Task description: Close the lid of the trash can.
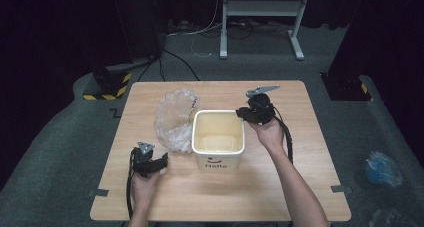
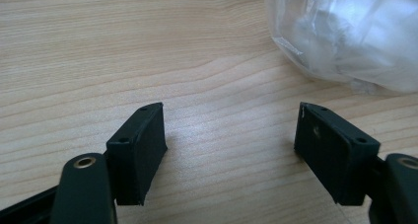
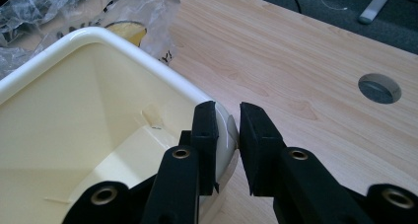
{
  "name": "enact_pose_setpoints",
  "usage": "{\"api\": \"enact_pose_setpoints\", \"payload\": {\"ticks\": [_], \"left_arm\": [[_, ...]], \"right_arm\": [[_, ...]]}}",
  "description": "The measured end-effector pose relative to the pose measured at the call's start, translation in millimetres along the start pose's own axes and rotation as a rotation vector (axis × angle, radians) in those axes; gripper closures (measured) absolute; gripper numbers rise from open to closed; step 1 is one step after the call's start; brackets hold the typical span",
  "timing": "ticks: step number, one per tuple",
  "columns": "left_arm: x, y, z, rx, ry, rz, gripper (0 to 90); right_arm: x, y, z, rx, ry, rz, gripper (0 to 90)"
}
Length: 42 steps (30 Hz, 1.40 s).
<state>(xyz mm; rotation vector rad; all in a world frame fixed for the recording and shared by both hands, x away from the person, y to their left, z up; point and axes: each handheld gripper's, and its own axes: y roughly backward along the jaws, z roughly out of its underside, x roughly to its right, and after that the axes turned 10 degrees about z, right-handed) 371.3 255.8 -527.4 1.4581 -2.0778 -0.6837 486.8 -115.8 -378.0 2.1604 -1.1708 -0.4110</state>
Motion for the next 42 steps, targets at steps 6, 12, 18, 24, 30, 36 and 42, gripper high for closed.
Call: {"api": "enact_pose_setpoints", "payload": {"ticks": [6, 12, 18, 24, 30, 36, 42], "left_arm": [[0.0, 0.0, 0.0, 0.000, 0.000, 0.000, 27.8], [0.0, 0.0, 0.0, 0.000, 0.000, 0.000, 27.8], [-0.1, 0.0, 0.0, 0.000, 0.000, 0.000, 27.8], [-0.1, 0.0, 0.0, 0.000, 0.000, 0.001, 27.8], [-0.4, -0.1, -0.1, 0.002, -0.003, 0.001, 27.7], [-0.3, -0.1, -0.1, 0.001, -0.001, 0.002, 27.7], [-0.2, -0.1, -0.1, 0.000, 0.000, 0.001, 27.8]], "right_arm": [[0.2, -0.2, 2.9, 0.013, -0.011, -0.003, 76.0], [-2.0, -0.8, 4.8, 0.029, -0.008, -0.004, 65.8], [-5.3, -0.9, 4.8, 0.050, 0.004, 0.007, 56.3], [-6.6, 0.0, 6.9, 0.069, 0.026, 0.022, 54.3], [-8.3, -0.9, 7.3, 0.067, 0.044, 0.027, 51.5], [0.8, -2.7, 12.9, 0.076, -0.011, 0.011, 48.9], [9.7, -0.7, 20.5, 0.092, -0.052, -0.003, 47.4]]}}
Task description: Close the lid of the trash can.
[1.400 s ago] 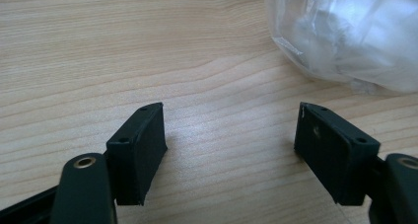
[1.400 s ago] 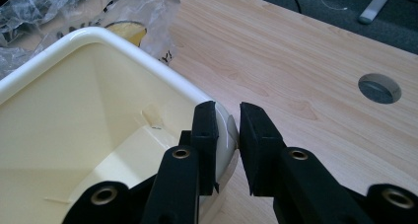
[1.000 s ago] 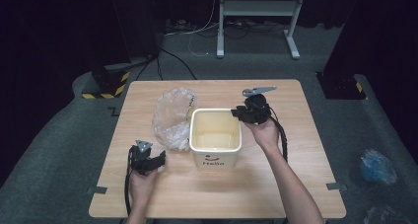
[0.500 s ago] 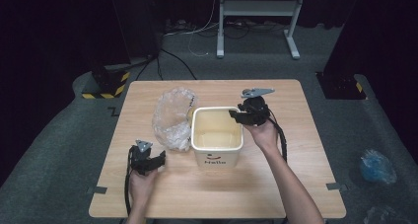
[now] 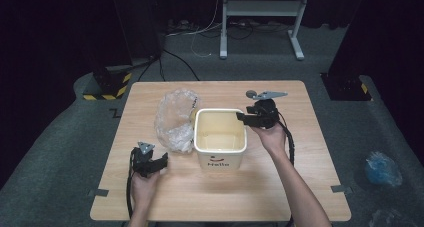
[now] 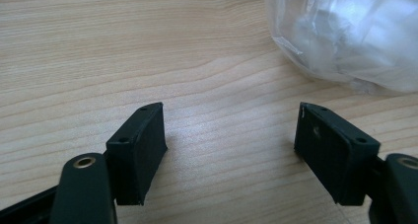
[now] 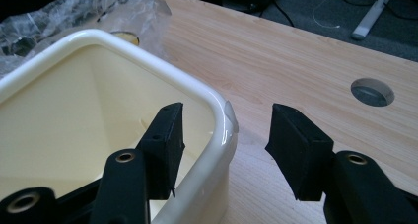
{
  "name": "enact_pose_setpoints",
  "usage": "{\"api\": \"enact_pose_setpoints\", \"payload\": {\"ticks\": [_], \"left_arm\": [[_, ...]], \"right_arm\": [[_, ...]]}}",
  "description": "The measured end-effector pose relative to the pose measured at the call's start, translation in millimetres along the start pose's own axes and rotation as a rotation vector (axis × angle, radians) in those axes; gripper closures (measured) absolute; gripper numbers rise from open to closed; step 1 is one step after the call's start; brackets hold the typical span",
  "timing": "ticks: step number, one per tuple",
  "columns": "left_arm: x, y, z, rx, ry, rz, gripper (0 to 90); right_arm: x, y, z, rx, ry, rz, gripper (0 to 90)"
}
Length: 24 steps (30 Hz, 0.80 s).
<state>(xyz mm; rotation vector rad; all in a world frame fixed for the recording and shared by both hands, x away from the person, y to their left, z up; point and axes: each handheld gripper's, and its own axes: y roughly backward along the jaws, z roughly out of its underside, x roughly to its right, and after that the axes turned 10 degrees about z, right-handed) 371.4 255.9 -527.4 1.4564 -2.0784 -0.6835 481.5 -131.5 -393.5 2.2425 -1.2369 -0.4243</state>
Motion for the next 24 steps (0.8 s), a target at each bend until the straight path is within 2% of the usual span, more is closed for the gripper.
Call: {"api": "enact_pose_setpoints", "payload": {"ticks": [7, 15, 24], "left_arm": [[0.1, 0.0, 0.0, 0.000, 0.000, 0.000, 27.7], [0.1, 0.0, 0.0, 0.000, 0.000, 0.000, 27.7], [0.1, 0.0, 0.0, 0.000, 0.000, -0.001, 27.8]], "right_arm": [[3.6, 10.3, 4.6, 0.052, -0.009, -0.011, 47.4], [14.6, 20.3, 14.6, 0.078, -0.053, -0.016, 46.8], [25.7, 33.4, 25.4, 0.115, -0.077, -0.009, 47.2]]}}
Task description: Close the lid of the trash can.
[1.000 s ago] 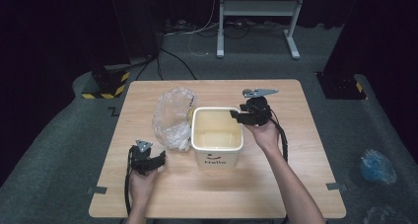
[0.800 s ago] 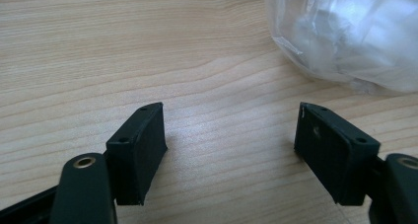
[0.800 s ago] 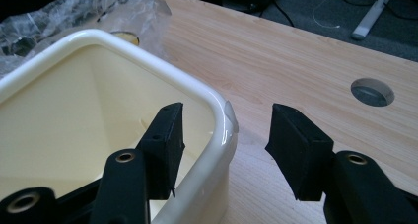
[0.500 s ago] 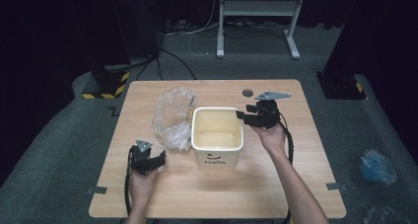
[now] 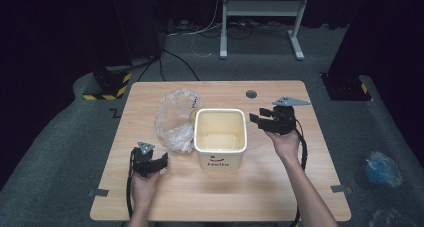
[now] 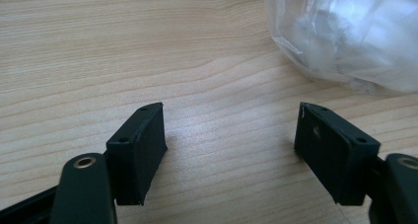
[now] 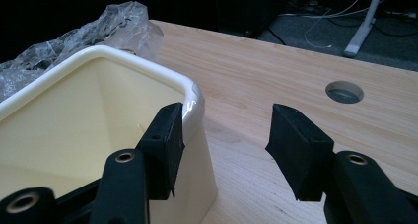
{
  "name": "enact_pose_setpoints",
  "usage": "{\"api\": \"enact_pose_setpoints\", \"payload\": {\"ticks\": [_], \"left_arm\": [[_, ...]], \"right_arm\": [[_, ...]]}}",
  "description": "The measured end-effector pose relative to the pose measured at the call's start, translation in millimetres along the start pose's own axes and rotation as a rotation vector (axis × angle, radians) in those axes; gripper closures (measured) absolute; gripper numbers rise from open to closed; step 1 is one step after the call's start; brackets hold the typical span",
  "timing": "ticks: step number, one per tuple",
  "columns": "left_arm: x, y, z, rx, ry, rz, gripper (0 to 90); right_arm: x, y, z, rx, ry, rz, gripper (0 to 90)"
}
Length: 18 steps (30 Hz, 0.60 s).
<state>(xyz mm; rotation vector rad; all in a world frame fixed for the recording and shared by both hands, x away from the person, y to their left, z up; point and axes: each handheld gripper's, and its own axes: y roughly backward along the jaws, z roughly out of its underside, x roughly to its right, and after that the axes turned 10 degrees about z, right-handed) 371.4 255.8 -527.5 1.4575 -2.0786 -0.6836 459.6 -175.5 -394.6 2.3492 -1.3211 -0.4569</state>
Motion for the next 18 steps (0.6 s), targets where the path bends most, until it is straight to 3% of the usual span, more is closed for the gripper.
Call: {"api": "enact_pose_setpoints", "payload": {"ticks": [18], "left_arm": [[0.0, 0.0, 0.0, 0.000, 0.000, 0.000, 27.8]], "right_arm": [[13.3, 16.1, 9.5, 0.025, -0.030, 0.020, 47.3]]}}
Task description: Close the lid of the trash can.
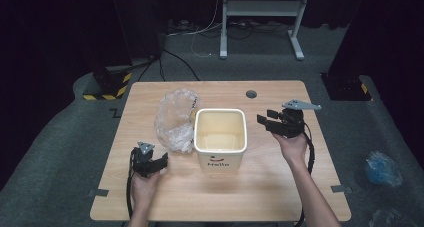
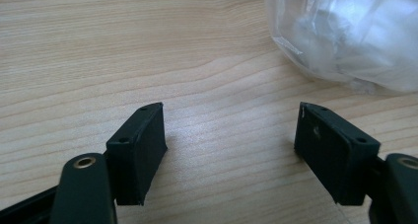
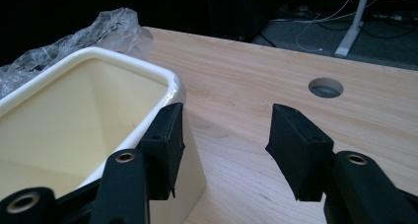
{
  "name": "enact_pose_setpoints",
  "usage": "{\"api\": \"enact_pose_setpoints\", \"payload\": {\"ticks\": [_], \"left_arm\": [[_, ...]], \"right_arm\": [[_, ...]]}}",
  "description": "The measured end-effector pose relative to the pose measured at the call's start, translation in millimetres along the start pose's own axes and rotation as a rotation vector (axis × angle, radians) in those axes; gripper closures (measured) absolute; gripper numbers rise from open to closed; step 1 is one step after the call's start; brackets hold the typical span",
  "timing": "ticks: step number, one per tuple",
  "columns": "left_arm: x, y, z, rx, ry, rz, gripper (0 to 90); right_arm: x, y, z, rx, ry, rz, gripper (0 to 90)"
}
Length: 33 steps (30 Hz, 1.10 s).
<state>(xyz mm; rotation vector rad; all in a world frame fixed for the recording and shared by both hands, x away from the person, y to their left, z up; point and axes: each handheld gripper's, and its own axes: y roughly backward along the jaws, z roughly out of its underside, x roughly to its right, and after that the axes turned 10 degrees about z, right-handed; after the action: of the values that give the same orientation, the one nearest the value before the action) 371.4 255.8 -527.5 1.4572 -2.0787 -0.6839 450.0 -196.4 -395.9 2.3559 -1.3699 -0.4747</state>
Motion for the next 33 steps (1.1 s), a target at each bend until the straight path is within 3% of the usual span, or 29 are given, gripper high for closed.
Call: {"api": "enact_pose_setpoints", "payload": {"ticks": [33], "left_arm": [[0.1, 0.0, 0.0, 0.000, 0.000, -0.001, 27.7]], "right_arm": [[17.2, 21.1, 19.3, 0.026, -0.037, 0.030, 48.2]]}}
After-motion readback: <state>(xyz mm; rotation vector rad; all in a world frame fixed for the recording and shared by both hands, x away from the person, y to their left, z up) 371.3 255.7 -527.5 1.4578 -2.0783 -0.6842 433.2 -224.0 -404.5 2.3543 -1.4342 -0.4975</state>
